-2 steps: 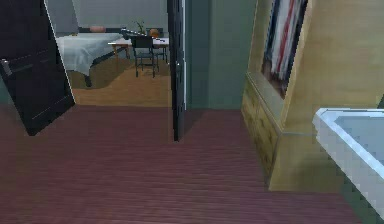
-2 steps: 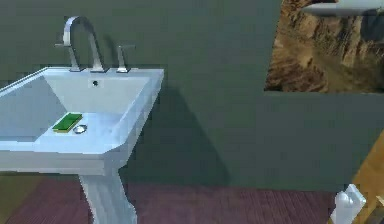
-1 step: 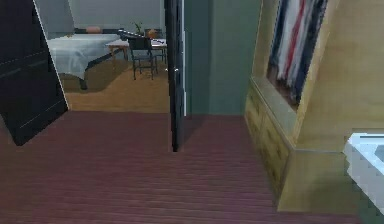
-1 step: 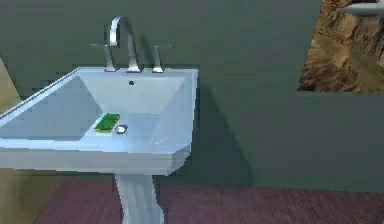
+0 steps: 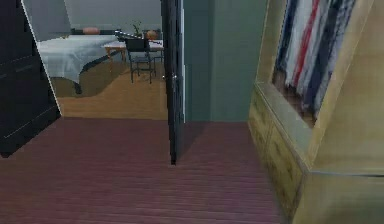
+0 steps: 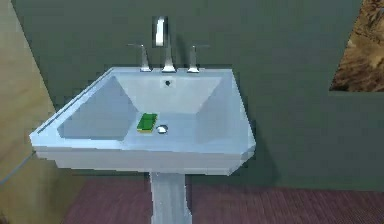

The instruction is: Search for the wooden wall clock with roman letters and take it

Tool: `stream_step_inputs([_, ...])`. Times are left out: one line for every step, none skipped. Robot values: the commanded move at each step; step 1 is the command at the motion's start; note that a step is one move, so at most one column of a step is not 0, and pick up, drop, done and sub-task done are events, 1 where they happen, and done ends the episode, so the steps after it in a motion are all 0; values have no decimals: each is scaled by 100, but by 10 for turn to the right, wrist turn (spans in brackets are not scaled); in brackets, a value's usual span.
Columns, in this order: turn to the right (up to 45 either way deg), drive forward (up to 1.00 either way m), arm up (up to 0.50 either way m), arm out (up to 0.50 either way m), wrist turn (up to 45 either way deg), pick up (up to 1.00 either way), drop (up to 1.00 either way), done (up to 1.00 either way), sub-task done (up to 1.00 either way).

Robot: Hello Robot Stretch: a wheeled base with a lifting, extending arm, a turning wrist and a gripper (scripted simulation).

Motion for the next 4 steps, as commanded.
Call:
stream_step_inputs([-450,0,0,0,0,0,0,0,0])
stream_step_inputs([-450,0,0,0,0,0,0,0,0])
stream_step_inputs([-450,0,0,0,0,0,0,0,0])
stream_step_inputs([-150,0,0,0,0,0,0,0,0])
